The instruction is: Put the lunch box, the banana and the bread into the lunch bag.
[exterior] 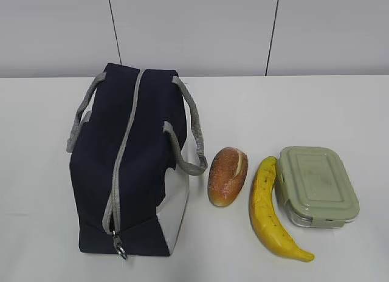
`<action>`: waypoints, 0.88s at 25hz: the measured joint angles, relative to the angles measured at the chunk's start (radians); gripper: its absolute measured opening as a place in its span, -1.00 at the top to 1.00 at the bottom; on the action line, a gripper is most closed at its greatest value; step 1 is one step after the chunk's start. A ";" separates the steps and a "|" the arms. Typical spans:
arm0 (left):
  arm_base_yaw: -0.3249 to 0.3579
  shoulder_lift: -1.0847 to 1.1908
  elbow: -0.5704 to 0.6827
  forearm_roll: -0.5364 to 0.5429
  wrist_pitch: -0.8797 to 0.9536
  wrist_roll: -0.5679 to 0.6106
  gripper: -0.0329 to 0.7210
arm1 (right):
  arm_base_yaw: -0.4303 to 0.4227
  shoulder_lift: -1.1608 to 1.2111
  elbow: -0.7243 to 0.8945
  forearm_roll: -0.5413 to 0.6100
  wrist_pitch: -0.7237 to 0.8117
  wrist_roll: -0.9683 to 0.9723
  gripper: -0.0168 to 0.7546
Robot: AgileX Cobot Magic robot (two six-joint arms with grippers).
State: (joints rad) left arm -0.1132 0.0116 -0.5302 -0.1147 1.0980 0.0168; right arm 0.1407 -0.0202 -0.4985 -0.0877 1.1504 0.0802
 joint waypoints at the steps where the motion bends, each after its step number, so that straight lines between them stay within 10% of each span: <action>1: 0.000 0.000 0.000 0.000 0.000 0.000 0.31 | 0.000 0.000 0.000 -0.002 0.000 0.000 -0.36; 22: 0.000 0.000 0.000 0.000 0.000 0.000 0.31 | 0.000 0.000 0.000 -0.014 0.000 0.000 -0.36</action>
State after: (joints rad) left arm -0.1132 0.0116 -0.5302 -0.1147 1.0980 0.0168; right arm 0.1407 -0.0202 -0.4985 -0.1021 1.1504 0.0802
